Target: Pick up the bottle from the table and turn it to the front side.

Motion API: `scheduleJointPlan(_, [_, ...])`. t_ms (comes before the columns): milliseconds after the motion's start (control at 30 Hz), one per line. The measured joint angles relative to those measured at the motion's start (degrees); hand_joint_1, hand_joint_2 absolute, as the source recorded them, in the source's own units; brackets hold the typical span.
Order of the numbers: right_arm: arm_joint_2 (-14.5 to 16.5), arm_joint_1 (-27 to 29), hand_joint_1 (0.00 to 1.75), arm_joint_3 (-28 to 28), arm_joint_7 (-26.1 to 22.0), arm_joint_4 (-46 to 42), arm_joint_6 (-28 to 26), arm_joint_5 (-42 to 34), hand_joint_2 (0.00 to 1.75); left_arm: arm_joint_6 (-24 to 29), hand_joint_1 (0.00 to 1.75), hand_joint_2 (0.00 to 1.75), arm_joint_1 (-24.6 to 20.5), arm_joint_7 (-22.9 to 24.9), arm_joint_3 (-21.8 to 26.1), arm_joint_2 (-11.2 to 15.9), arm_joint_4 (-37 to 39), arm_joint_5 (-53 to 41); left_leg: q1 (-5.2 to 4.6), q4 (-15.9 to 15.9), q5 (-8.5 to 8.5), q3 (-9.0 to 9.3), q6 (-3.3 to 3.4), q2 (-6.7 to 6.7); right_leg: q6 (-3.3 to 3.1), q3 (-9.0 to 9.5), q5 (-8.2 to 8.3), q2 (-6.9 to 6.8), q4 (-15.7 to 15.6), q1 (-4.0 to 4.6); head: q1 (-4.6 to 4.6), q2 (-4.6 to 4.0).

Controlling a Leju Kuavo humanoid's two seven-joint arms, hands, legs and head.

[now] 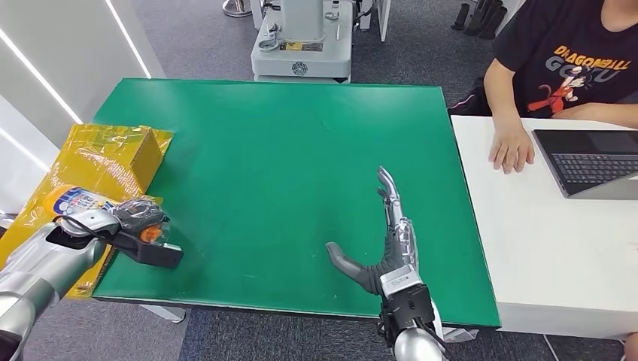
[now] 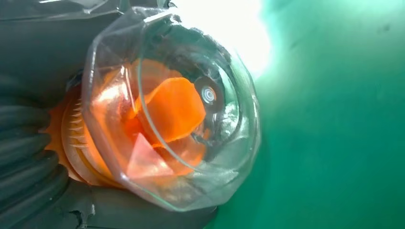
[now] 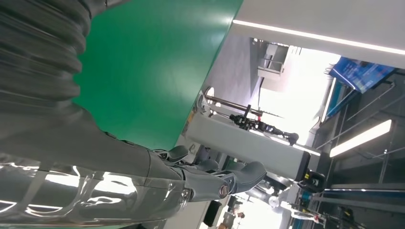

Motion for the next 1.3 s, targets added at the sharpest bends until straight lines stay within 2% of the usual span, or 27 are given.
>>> scheduleJointPlan(133, [0.7, -0.1, 0.0, 0.0, 0.7, 0.0, 0.6, 1.1, 1.75, 3.2, 1.75, 1.75, -0.3, 4.6, 0.0, -3.3, 1.1, 0.7, -0.02, 0.0, 0.02, -0.01, 0.0, -0.14, 0.0, 0.04, 0.0, -0.16, 0.0, -0.01, 0.0, 0.0])
scheduleJointPlan(333, [1.4, -0.8, 0.0, 0.0, 0.8, 0.0, 0.7, 1.6, 1.75, 4.0, 1.75, 1.75, -1.5, 8.6, 0.1, -9.4, 2.6, 0.2, -0.04, 0.0, 0.02, -0.03, 0.01, -0.19, -0.02, 0.07, 0.05, -0.2, 0.0, -0.03, 0.0, 0.0])
scheduleJointPlan(567, [1.6, -1.0, 0.0, 0.0, 0.8, 0.3, 0.7, 1.6, 1.75, 5.3, 1.75, 1.75, -1.7, 10.3, 0.4, -12.6, 3.8, 0.0, -0.02, 0.0, 0.02, -0.06, 0.0, -0.17, -0.04, 0.01, 0.05, -0.18, 0.0, -0.02, 0.0, 0.0])
scheduleJointPlan(900, [1.8, -1.4, 0.0, 0.0, 0.9, 0.8, 0.7, 1.6, 1.75, 5.5, 1.75, 1.75, -1.8, 11.2, 0.7, -13.8, 4.4, -0.4, -0.02, 0.0, 0.04, -0.05, -0.01, -0.18, -0.06, 0.03, 0.04, -0.2, 0.0, -0.01, 0.0, 0.0])
scheduleJointPlan(1033, [1.8, -1.4, 0.0, 0.0, 0.9, 0.9, 0.7, 1.5, 1.75, 4.0, 1.75, 1.75, -1.9, 11.8, 1.0, -13.8, 4.7, -0.8, -0.03, 0.0, 0.04, -0.05, -0.02, -0.19, -0.06, 0.06, 0.04, -0.21, 0.0, -0.02, 0.0, 0.0])
scheduleJointPlan(1300, [2.2, -1.5, 0.0, 0.0, 0.6, 1.8, 0.6, 1.2, 1.75, 0.8, 1.75, 1.75, -2.2, 14.8, 1.6, -12.1, 5.9, -2.7, -0.02, 0.0, 0.04, 0.06, -0.03, -0.08, -0.08, 0.07, 0.05, -0.09, 0.1, -0.02, 0.0, 0.0])
